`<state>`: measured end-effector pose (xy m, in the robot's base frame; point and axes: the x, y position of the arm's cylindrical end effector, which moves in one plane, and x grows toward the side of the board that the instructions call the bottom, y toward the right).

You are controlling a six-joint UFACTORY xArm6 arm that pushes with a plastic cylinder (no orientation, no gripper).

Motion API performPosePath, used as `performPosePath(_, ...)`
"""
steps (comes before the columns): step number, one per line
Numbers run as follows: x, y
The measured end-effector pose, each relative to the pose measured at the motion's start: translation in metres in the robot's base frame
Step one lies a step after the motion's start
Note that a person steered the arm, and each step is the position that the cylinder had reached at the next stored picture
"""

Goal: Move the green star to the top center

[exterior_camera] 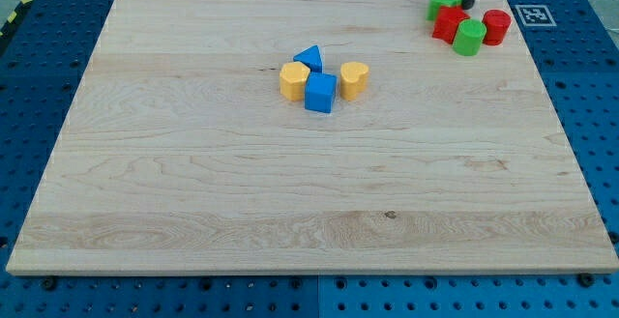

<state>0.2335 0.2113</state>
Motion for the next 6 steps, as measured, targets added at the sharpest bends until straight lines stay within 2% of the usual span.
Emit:
performPosePath(2, 0.017, -0.049)
performPosePath(4, 0.019, -0.050)
performPosePath(6, 0.050, -0.064)
